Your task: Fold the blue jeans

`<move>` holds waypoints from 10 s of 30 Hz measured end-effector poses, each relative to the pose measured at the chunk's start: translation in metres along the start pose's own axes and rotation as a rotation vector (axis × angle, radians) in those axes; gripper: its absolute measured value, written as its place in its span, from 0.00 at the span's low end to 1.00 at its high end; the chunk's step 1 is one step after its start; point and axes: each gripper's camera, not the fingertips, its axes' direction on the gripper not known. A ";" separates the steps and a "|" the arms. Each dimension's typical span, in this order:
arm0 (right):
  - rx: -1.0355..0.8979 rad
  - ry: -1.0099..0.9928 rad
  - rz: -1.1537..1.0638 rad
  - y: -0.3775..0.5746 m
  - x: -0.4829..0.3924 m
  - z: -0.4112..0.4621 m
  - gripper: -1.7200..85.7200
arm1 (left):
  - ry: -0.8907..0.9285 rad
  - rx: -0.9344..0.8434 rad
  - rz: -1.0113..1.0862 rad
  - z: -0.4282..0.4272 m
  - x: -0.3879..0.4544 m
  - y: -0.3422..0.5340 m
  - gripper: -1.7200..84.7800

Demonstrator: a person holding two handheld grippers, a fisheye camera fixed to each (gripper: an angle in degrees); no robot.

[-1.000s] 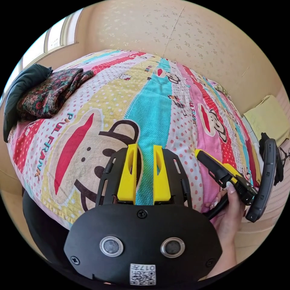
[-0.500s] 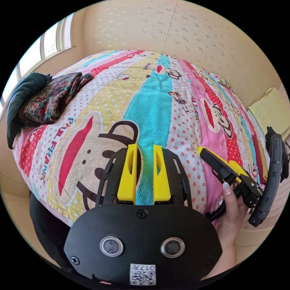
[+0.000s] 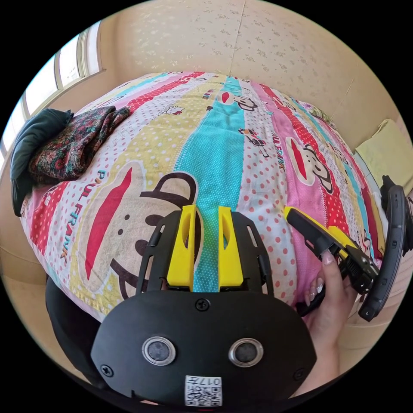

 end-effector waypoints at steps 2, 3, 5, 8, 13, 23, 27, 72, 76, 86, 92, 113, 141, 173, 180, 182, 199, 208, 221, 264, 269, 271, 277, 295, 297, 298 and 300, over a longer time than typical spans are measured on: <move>-0.001 -0.001 0.000 0.000 0.000 0.001 0.31 | -0.008 0.002 0.003 0.000 0.003 0.000 0.12; -0.001 -0.001 0.001 -0.001 0.001 0.001 0.31 | -0.016 0.002 0.006 0.000 0.005 0.000 0.12; -0.001 0.000 0.000 -0.001 0.001 0.001 0.31 | -0.029 0.001 0.012 0.000 0.009 0.000 0.12; -0.005 -0.003 0.002 -0.002 0.002 0.003 0.31 | -0.040 0.000 0.020 0.001 0.013 0.000 0.12; -0.010 -0.009 0.004 -0.003 0.004 0.005 0.31 | -0.041 0.003 0.018 0.001 0.017 0.001 0.12; -0.014 -0.007 0.004 -0.006 0.006 0.007 0.31 | -0.045 0.002 0.013 0.001 0.022 0.000 0.12; -0.014 -0.009 0.005 -0.007 0.007 0.007 0.31 | -0.045 0.003 0.013 0.001 0.023 0.000 0.12; -0.004 -0.003 0.004 -0.020 0.024 -0.008 0.31 | -0.051 0.006 0.019 -0.021 -0.004 -0.012 0.12; -0.006 -0.006 0.005 -0.022 0.027 -0.011 0.31 | -0.048 0.006 0.015 -0.025 -0.014 -0.014 0.12; -0.035 -0.018 -0.004 -0.029 0.034 -0.021 0.31 | -0.027 -0.001 0.002 -0.038 -0.043 -0.020 0.12; -0.019 -0.056 -0.001 -0.028 0.049 -0.034 0.29 | 0.083 -0.013 -0.055 -0.045 -0.079 -0.026 0.12; 0.286 -0.292 -0.169 -0.011 0.060 -0.178 0.20 | 0.094 0.119 0.130 -0.198 -0.157 -0.026 0.18; 0.170 -0.675 -0.789 -0.115 -0.169 -0.286 0.18 | -0.228 0.000 -0.044 -0.359 -0.620 -0.215 0.23; 0.565 -0.650 -1.133 -0.238 -0.302 -0.542 0.05 | 0.004 0.398 0.258 -0.582 -0.463 -0.271 0.07; 0.678 -0.431 -0.941 -0.259 -0.125 -0.593 0.05 | 0.095 0.497 0.512 -0.626 -0.322 -0.299 0.04; 0.608 -0.392 -0.924 -0.250 -0.084 -0.573 0.05 | 0.085 0.494 0.570 -0.604 -0.292 -0.289 0.03; 0.047 -0.516 -0.595 -0.133 0.167 -0.277 0.13 | 0.395 -0.080 0.671 -0.253 -0.069 -0.238 0.19; 0.119 -0.349 -0.292 -0.206 0.238 -0.251 0.18 | 0.167 -0.211 0.764 -0.160 0.003 -0.184 0.04; -0.120 -0.575 -0.104 -0.295 0.283 -0.129 0.10 | 0.782 0.046 0.465 -0.310 -0.217 -0.130 0.05; 0.342 -0.857 -0.871 -0.202 0.354 -0.410 0.26 | 0.879 0.542 0.825 -0.554 -0.179 -0.199 0.07; 0.375 -1.333 -0.789 -0.187 0.346 -0.384 0.31 | 0.774 0.554 0.916 -0.615 -0.161 -0.222 0.07; 0.472 -1.429 -0.744 -0.180 0.344 -0.380 0.29 | 0.774 0.527 0.948 -0.630 -0.157 -0.229 0.07; 0.664 -1.581 -0.656 -0.223 0.393 -0.423 0.08 | 0.751 0.514 0.849 -0.639 -0.201 -0.254 0.08; 0.574 -0.679 -0.821 -0.279 0.330 -0.632 0.08 | 0.879 0.333 0.696 -0.448 -0.177 -0.232 0.23; 0.580 -0.837 -0.871 -0.282 0.340 -0.632 0.08 | 0.905 0.372 0.678 -0.443 -0.175 -0.230 0.23; 0.578 -0.869 -0.890 -0.282 0.342 -0.631 0.08 | 0.943 0.409 0.668 -0.445 -0.177 -0.231 0.23; 0.550 -0.916 -0.930 -0.283 0.341 -0.628 0.08 | 1.000 0.485 0.672 -0.456 -0.182 -0.234 0.23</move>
